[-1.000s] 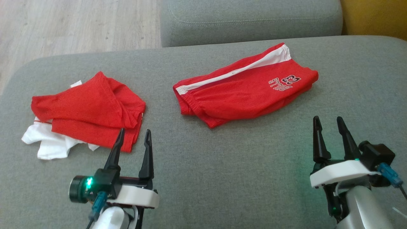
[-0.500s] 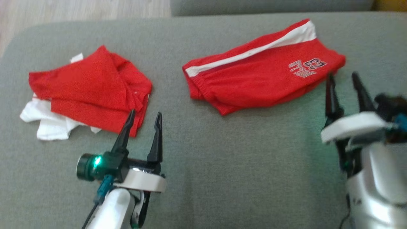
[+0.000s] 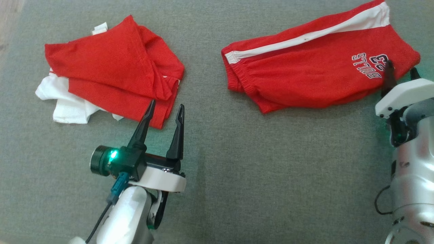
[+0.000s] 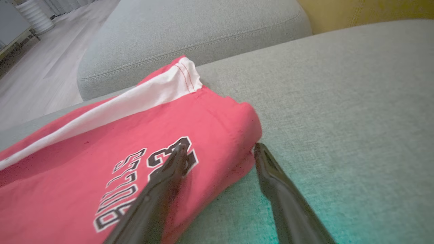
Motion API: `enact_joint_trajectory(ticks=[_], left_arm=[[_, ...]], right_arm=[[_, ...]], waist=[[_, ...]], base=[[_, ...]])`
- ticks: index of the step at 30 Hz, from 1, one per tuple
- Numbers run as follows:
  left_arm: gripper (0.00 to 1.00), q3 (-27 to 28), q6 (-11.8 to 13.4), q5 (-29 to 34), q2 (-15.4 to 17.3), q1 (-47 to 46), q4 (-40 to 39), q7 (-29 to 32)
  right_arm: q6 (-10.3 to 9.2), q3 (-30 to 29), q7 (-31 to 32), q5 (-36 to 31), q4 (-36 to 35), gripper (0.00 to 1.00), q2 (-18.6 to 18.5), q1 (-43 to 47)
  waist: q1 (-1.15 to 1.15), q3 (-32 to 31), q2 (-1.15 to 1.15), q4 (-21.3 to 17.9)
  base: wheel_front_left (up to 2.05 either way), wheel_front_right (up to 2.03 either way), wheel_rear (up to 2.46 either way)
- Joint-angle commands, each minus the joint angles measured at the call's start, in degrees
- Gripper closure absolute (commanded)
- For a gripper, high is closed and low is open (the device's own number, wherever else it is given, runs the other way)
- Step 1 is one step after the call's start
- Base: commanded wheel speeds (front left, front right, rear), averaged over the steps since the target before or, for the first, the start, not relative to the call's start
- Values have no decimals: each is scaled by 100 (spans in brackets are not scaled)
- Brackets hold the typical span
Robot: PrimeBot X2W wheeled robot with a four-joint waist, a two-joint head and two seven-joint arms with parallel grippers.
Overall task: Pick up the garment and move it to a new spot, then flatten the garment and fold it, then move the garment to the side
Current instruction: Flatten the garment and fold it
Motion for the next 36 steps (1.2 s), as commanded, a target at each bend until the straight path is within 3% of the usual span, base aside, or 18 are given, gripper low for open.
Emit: enact_joint_trajectory(ticks=[1, 8, 9, 10, 20, 27, 36], left_arm=[[0, 212, -23, 63, 22, -172, -136, -29], [0, 270, -59, 95, -10, -165, -117, -29], [0, 280, -60, 98, -13, -161, -109, -29], [0, 291, -59, 102, -15, -155, -100, -29], [0, 424, -61, 144, -25, -18, -26, -29], [0, 509, -66, 172, -28, 186, -15, -29], [0, 592, -100, 229, -29, 386, -31, -29]], right_arm=[[-5, -65, 13, -142, -4, 0, -4, -244], [-5, -316, -9, -480, 727, 0, 32, -562], [-5, -312, -56, -478, 801, 36, 35, -592], [-5, -282, -123, -496, 861, 100, 33, -620], [-5, -182, -932, -831, 1044, 100, -351, -407], [-5, -576, -1103, -634, 821, 100, -637, 179], [-5, -582, -1107, -214, 372, 100, -516, 583]], waist=[[-1, 31, 0, 44], [-1, 42, 0, 69], [-1, 34, 0, 62], [-1, 18, 0, 47], [-1, -355, 0, -242], [-1, -720, 0, -495], [-1, -909, 0, -627]], base=[[0, 0, 0], [0, 0, 0], [0, 0, 0], [0, 0, 0], [0, 0, 0], [0, 0, 0], [0, 0, 0]])
